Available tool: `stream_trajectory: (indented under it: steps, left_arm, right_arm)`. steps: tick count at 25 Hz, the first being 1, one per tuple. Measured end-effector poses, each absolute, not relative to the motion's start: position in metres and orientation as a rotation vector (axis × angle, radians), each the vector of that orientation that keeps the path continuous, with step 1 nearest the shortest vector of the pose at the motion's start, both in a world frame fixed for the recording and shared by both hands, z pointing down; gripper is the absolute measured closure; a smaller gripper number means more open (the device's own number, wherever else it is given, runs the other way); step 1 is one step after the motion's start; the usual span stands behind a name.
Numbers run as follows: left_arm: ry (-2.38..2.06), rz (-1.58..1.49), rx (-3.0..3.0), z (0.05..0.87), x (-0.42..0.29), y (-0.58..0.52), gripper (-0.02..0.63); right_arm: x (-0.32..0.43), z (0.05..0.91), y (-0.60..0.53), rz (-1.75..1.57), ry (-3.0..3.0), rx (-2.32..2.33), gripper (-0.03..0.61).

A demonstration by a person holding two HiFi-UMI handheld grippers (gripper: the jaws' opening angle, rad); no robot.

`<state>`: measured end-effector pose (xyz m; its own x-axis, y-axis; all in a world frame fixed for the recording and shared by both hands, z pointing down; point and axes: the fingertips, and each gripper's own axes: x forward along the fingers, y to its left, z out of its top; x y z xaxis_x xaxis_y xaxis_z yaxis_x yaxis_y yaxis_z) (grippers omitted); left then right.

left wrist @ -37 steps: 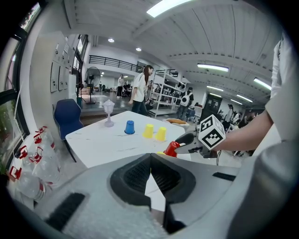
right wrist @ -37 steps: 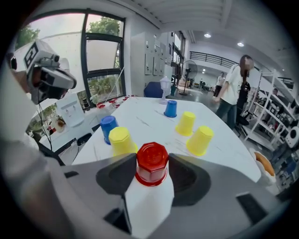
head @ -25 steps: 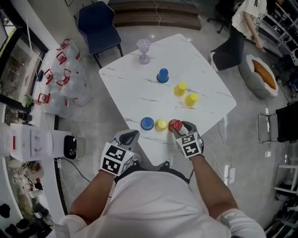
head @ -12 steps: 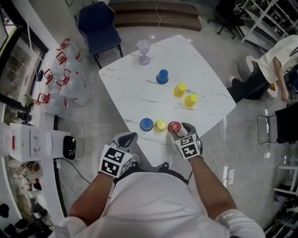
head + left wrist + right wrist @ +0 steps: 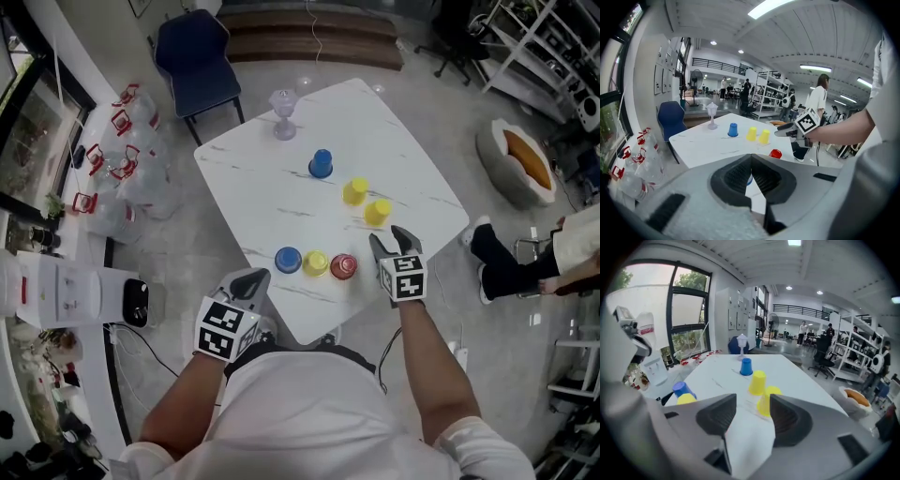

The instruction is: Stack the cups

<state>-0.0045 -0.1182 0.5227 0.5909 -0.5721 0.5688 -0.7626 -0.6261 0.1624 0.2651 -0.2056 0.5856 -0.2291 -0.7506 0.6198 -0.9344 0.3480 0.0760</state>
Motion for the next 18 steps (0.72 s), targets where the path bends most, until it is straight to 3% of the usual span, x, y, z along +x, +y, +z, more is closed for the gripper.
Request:
stream_trajectory:
  steps: [18]
  left_arm:
    - [-1.181, 0.685, 2.338, 0.521, -0.017, -0.116, 0.604]
  right_arm:
    - [0.300, 0.643, -0.286, 0.459, -1.928, 1.359, 0.342]
